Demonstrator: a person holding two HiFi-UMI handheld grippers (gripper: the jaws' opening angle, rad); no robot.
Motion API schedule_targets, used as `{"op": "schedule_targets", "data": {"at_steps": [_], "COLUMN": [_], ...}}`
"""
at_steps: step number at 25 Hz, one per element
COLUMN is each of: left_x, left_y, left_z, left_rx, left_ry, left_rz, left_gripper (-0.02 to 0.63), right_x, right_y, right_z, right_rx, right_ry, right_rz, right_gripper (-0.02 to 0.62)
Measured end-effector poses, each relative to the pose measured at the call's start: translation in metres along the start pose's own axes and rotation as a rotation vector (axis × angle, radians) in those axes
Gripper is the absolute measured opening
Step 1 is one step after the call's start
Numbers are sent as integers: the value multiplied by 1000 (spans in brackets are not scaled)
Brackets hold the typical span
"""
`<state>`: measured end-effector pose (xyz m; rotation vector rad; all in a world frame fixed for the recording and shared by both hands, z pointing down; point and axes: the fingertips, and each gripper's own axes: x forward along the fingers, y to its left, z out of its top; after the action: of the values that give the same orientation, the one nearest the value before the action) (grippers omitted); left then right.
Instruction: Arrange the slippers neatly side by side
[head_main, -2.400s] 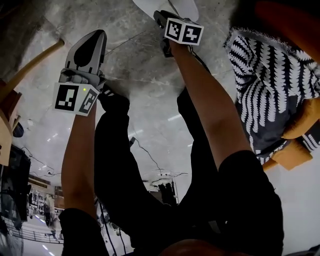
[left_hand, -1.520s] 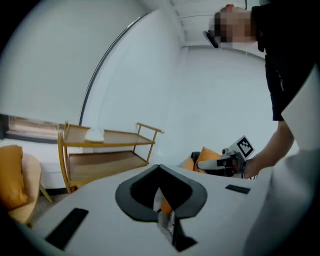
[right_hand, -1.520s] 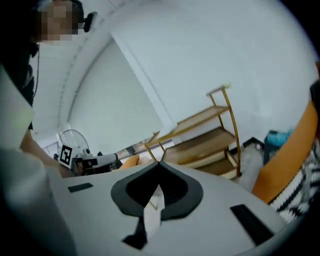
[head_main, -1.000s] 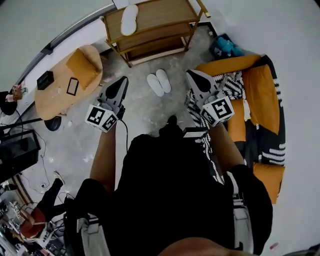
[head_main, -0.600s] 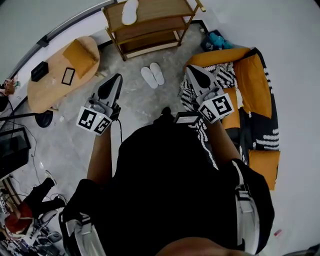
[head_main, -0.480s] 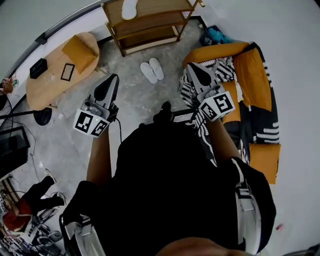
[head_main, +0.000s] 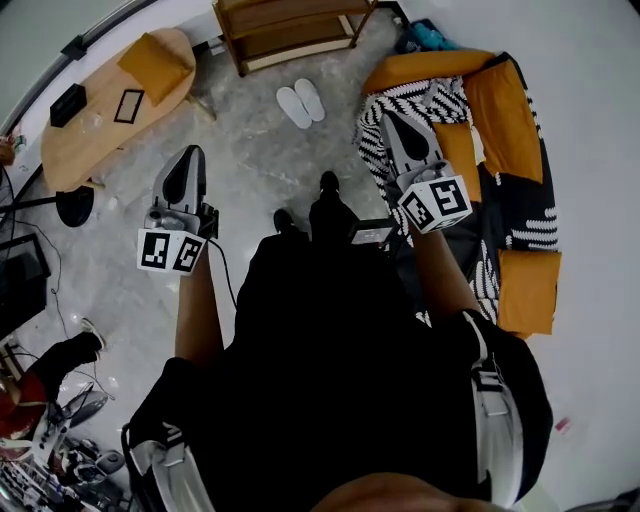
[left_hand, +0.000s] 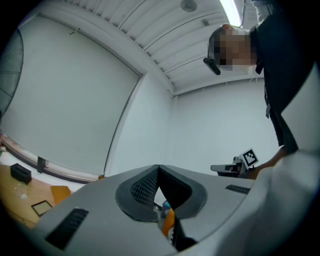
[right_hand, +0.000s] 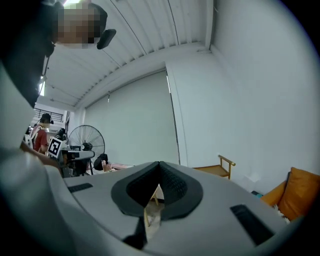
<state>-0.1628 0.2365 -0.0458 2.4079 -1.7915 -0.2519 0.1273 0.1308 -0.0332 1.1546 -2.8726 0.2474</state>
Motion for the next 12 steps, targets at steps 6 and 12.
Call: {"op": "schedule_targets", "data": {"at_steps": [6,12], "left_x": [-33,-41], "left_y": [-29,-75], "left_z": [-19,-41], "left_rx": [83,71], "left_ry": [6,78], "left_rz": [184,166], "left_gripper": [14,14], "right_x": [-49,-84], "right_y": [-4,-18], "right_z": [-14,-14], "right_rx": [-17,-41], "right_ry": [-5,-25], "right_rz": [-24,-19], "right_gripper": [31,31]}}
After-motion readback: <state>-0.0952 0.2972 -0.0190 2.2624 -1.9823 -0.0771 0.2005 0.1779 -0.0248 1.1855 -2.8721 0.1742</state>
